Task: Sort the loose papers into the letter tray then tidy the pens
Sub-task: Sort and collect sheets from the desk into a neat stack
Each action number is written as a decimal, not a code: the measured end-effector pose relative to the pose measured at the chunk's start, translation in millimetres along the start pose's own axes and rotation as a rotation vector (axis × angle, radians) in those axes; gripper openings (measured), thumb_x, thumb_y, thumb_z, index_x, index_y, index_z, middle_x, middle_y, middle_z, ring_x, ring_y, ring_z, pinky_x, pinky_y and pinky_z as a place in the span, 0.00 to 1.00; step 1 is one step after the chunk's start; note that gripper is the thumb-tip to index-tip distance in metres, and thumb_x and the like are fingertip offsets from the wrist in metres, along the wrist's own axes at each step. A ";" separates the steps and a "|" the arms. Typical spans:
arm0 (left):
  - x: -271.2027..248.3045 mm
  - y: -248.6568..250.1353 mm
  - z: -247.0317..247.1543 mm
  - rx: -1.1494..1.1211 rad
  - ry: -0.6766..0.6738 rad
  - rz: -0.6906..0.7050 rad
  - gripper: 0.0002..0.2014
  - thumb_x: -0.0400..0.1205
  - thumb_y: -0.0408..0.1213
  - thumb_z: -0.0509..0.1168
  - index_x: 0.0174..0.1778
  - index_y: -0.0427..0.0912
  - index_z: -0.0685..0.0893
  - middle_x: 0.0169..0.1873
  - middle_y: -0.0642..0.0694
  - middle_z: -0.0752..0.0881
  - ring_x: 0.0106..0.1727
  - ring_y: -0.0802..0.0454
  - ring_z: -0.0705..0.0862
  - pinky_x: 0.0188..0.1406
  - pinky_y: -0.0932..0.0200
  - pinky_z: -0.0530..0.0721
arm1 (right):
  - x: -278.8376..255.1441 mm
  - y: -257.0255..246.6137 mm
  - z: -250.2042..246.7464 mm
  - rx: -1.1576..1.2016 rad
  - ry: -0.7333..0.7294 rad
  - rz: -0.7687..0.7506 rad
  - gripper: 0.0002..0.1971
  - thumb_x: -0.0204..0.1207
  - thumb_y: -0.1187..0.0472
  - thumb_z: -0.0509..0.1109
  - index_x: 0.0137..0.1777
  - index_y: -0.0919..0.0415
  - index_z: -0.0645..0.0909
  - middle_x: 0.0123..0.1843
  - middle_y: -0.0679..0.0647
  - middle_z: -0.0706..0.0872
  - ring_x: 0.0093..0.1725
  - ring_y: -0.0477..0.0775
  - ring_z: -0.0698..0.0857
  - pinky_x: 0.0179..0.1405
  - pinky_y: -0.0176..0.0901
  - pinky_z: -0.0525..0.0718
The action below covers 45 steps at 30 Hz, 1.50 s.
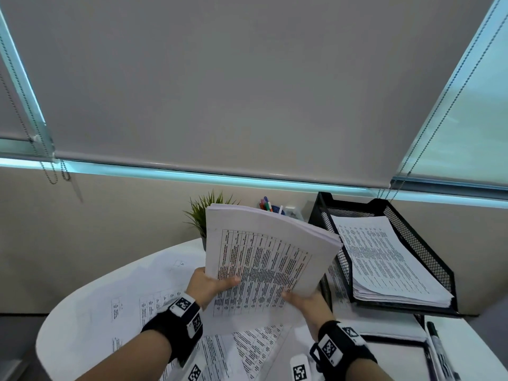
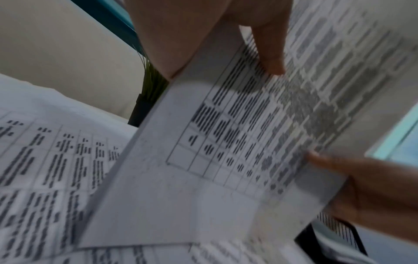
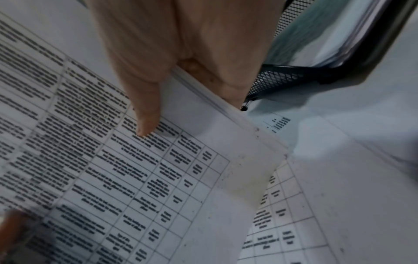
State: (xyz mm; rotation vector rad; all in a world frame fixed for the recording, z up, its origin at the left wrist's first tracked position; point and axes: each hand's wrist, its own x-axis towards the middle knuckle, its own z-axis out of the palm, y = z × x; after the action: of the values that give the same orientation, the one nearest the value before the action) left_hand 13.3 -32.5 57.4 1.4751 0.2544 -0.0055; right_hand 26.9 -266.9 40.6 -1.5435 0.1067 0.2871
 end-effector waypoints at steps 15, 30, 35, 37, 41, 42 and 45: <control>-9.7 -18.6 -10.8 -0.016 -0.081 -0.033 0.29 0.53 0.44 0.83 0.48 0.35 0.88 0.44 0.40 0.91 0.51 0.43 0.89 0.53 0.53 0.84 | -37.9 9.3 -8.6 0.149 -0.041 -0.038 0.23 0.72 0.55 0.73 0.68 0.56 0.78 0.61 0.48 0.88 0.64 0.49 0.84 0.72 0.51 0.75; -36.5 -47.9 -16.8 0.093 -0.274 -0.213 0.43 0.45 0.58 0.83 0.57 0.47 0.81 0.54 0.47 0.88 0.58 0.48 0.84 0.71 0.45 0.72 | -53.2 40.6 -14.4 0.174 0.020 0.040 0.17 0.81 0.70 0.62 0.67 0.57 0.77 0.61 0.50 0.88 0.61 0.47 0.85 0.57 0.41 0.82; -38.2 -64.8 -18.3 0.134 -0.132 -0.261 0.36 0.63 0.45 0.78 0.67 0.37 0.77 0.62 0.39 0.84 0.62 0.41 0.82 0.73 0.39 0.71 | -53.3 52.9 -19.4 0.057 0.056 0.081 0.18 0.82 0.64 0.64 0.71 0.57 0.75 0.66 0.53 0.85 0.66 0.54 0.82 0.73 0.59 0.73; -33.4 -69.3 -18.7 0.135 -0.089 -0.272 0.44 0.61 0.50 0.79 0.71 0.38 0.73 0.66 0.39 0.81 0.65 0.40 0.80 0.73 0.38 0.70 | -58.1 57.1 -18.1 -0.001 0.047 0.084 0.17 0.82 0.61 0.65 0.71 0.55 0.74 0.65 0.49 0.85 0.64 0.49 0.83 0.66 0.46 0.78; -35.6 -61.4 -9.7 0.122 -0.065 -0.252 0.34 0.73 0.43 0.73 0.73 0.37 0.71 0.68 0.39 0.80 0.68 0.40 0.78 0.74 0.42 0.69 | -64.2 65.4 -16.6 -0.089 0.008 0.100 0.22 0.81 0.58 0.66 0.75 0.53 0.70 0.69 0.46 0.81 0.68 0.47 0.79 0.63 0.38 0.74; -36.3 -62.6 -7.5 0.128 -0.080 -0.237 0.30 0.75 0.40 0.71 0.73 0.37 0.71 0.67 0.39 0.80 0.67 0.41 0.78 0.74 0.42 0.69 | -63.5 66.5 -16.9 -0.092 0.012 0.117 0.22 0.80 0.61 0.66 0.74 0.55 0.70 0.68 0.47 0.82 0.66 0.47 0.81 0.61 0.36 0.76; -40.4 -64.0 -4.7 0.189 -0.069 -0.208 0.28 0.77 0.39 0.69 0.73 0.37 0.72 0.66 0.39 0.80 0.65 0.41 0.79 0.73 0.44 0.70 | -63.0 67.5 -21.7 -0.054 0.008 0.170 0.19 0.79 0.71 0.65 0.69 0.60 0.73 0.61 0.51 0.86 0.56 0.44 0.86 0.42 0.28 0.82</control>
State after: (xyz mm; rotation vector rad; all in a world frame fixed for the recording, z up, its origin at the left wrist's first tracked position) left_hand -36.9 -40.5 1.2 1.6268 0.3573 -0.2535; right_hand -48.1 -295.6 -9.9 -1.5919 0.2387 0.4210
